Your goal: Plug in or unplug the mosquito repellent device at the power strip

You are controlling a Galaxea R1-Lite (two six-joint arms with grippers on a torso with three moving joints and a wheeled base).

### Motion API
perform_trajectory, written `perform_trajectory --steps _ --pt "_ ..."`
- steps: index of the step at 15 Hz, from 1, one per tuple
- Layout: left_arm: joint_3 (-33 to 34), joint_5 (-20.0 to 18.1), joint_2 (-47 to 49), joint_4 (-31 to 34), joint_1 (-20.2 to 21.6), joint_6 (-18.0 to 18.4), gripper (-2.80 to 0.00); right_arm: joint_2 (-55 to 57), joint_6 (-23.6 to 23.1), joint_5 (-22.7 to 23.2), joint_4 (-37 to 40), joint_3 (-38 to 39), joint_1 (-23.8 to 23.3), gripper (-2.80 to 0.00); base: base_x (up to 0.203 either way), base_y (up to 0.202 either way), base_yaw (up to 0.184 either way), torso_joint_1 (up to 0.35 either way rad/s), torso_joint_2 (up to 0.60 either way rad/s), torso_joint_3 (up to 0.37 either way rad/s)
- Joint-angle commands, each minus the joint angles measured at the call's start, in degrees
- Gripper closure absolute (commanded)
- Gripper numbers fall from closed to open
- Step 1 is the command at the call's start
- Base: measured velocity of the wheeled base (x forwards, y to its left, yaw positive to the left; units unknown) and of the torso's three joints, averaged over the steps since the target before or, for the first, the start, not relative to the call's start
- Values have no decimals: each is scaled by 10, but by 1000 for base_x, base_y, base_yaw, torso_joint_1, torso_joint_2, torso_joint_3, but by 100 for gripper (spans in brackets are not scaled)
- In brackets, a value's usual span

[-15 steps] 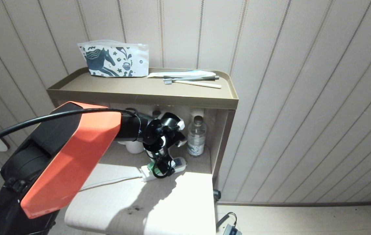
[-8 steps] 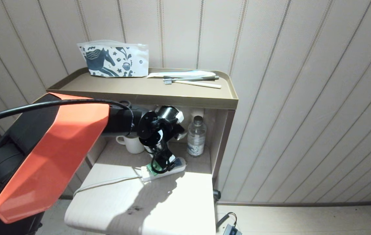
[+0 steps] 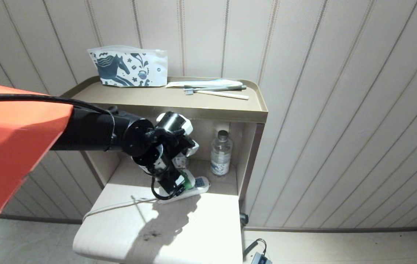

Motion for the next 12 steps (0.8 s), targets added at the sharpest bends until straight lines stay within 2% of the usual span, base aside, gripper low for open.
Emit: perform_trajectory --steps 1,6,9,10,12 --pt "43 1 -54 -11 -1 1 -280 0 0 0 0 0 0 0 0 0 0 0 0 0" --pt "187 0 -144 -43 0 -1 -280 0 0 0 0 0 0 0 0 0 0 0 0 0" --pt "279 0 -263 -72 37 -33 -280 0 0 0 0 0 0 0 0 0 0 0 0 0" --pt "301 -1 -304 -87 70 -47 0 0 0 0 0 0 0 0 0 0 0 0 0 0" --pt "339 -2 -363 -129 139 -65 0 0 0 0 0 0 0 0 0 0 0 0 0 0"
